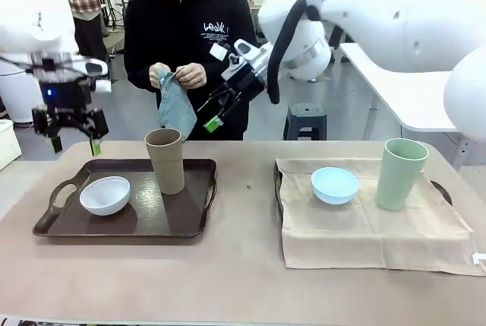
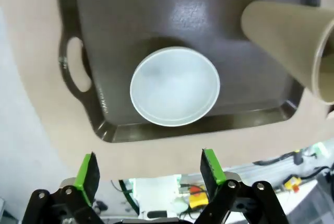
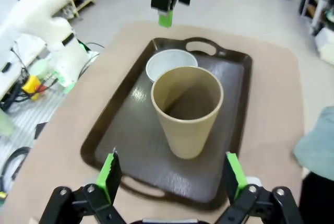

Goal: Set up a tray with a mat and arrange the tableware.
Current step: Pick up the Picnic Bowl and Reusable plastic cup from the Handle tray in front of the human's position and hold them in the air.

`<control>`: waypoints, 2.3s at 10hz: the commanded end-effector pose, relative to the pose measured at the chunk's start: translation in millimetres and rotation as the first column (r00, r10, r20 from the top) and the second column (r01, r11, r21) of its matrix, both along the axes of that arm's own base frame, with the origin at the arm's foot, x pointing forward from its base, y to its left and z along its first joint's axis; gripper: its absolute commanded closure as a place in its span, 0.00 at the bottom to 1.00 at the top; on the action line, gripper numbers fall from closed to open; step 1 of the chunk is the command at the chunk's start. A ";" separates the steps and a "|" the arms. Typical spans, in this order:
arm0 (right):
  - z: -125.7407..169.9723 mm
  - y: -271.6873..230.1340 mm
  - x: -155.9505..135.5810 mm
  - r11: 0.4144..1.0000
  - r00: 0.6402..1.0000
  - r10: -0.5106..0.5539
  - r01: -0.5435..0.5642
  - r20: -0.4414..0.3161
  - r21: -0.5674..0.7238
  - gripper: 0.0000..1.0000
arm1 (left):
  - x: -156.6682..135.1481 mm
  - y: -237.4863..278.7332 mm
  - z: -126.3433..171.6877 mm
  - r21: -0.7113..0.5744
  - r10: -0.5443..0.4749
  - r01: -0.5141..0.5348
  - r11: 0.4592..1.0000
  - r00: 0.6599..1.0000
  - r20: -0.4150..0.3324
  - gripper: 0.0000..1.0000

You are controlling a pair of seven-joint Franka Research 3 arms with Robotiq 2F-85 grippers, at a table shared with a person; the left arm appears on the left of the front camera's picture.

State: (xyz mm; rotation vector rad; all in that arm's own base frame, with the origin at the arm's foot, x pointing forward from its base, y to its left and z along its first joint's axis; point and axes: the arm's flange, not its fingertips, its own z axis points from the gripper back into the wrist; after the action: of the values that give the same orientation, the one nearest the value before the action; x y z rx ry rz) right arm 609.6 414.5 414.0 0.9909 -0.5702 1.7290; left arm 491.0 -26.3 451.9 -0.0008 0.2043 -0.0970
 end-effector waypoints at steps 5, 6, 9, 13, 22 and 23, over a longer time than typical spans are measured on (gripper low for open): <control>-5.8 9.4 -3.3 1.000 1.000 -0.003 0.003 -0.026 -0.001 0.00 | -7.4 13.4 -23.3 -0.043 0.007 -0.006 0.999 0.999 0.037 0.00; -16.5 17.7 5.2 0.999 0.999 0.034 -0.034 -0.012 -0.033 0.00 | -4.3 15.7 -17.4 -0.098 -0.016 0.024 0.995 0.997 0.082 0.00; -48.3 27.8 17.1 0.998 1.000 0.007 -0.007 -0.001 -0.060 0.00 | -7.1 18.6 -50.2 -0.013 -0.032 0.034 0.999 0.996 0.077 0.00; -66.5 54.9 17.5 0.999 0.999 0.025 -0.026 -0.026 -0.029 0.00 | -9.0 19.4 -87.0 0.059 -0.041 0.040 0.997 0.999 0.007 0.00; -105.1 124.0 14.4 0.997 0.997 0.064 -0.066 -0.044 -0.045 0.00 | -16.5 27.1 -109.5 -0.049 -0.040 0.043 0.998 0.997 0.069 0.00; -107.2 125.0 14.7 0.997 0.996 0.062 -0.065 -0.058 -0.037 0.00 | -15.4 27.0 -109.8 -0.076 -0.028 0.034 0.996 0.996 0.081 0.00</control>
State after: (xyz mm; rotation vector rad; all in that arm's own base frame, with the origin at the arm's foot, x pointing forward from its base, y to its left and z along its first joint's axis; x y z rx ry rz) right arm 604.1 525.2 302.1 1.0470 -0.5064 1.7558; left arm 482.0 -1.3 344.5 -0.0222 0.1553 -0.1194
